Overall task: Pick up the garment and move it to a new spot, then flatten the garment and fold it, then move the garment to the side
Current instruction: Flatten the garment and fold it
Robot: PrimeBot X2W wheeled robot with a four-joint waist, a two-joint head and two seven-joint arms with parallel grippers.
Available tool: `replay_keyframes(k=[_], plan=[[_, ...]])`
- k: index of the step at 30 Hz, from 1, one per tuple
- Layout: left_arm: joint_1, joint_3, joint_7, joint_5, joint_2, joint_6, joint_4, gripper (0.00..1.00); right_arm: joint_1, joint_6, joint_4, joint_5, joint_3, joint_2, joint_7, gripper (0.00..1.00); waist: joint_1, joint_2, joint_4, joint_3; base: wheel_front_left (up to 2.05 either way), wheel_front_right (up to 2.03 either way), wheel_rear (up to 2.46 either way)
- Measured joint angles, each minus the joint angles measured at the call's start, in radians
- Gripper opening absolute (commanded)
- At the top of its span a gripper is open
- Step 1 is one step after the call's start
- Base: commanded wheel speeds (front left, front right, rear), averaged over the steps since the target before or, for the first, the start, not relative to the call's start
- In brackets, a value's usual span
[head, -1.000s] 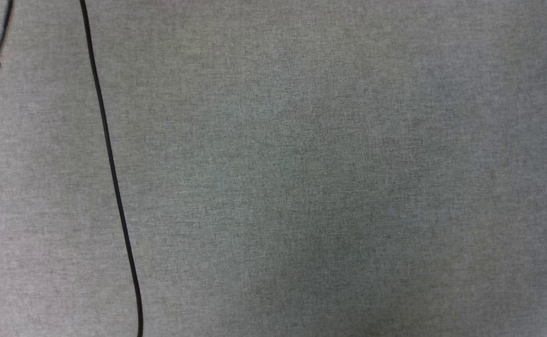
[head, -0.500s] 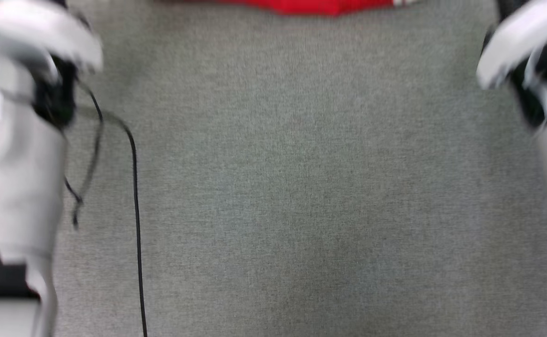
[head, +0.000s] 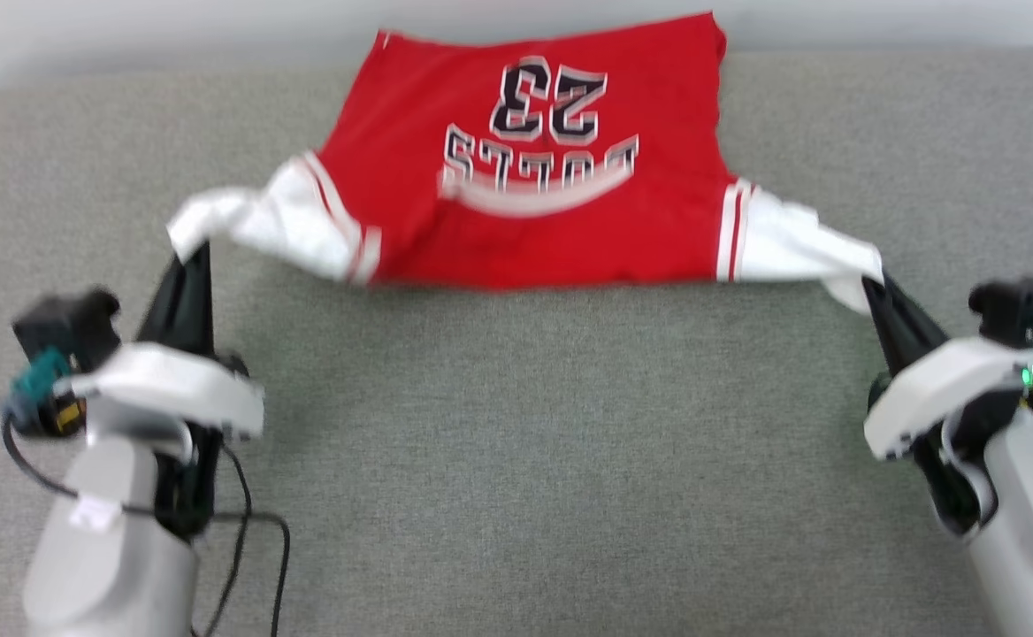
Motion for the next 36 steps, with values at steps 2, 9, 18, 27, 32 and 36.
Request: replay_keyframes(k=[2,9,18,27,32,36], plan=[[0.072,0.009,0.0,0.008,-0.011,0.0,-0.024,0.0,0.065,0.0,-0.033,0.003,-0.022,0.006,0.008,0.0,0.0,0.0,-0.001,-0.029,0.0,0.0,0.0],[0.284,0.052,0.0,0.008,-0.039,0.016,-0.067,0.0,0.277,0.0,-0.151,0.001,-0.11,0.037,0.051,0.0,0.0,0.0,-0.011,-0.121,0.0,0.0,0.0],[0.517,0.075,0.0,0.035,-0.075,0.051,-0.119,0.0,0.536,0.0,-0.295,-0.016,-0.237,0.092,0.11,0.0,0.0,0.0,-0.015,-0.234,0.0,0.0,0.0],[0.651,0.054,0.0,0.081,-0.089,0.068,-0.177,0.0,0.758,0.0,-0.443,-0.079,-0.339,0.171,0.186,0.0,0.0001,0.0,0.012,-0.292,0.0,0.0,0.0],[0.658,0.043,0.0,0.102,-0.102,0.066,-0.208,0.0,0.774,0.0,-0.509,-0.106,-0.335,0.178,0.217,1.0,0.0002,0.0,0.023,-0.287,0.0,0.0,0.0],[0.647,0.04,0.0,0.129,-0.125,0.07,-0.248,0.0,0.613,0.0,-0.528,-0.093,-0.338,0.163,0.225,1.0,0.0002,0.0,0.019,-0.261,0.0,0.0,0.0]])
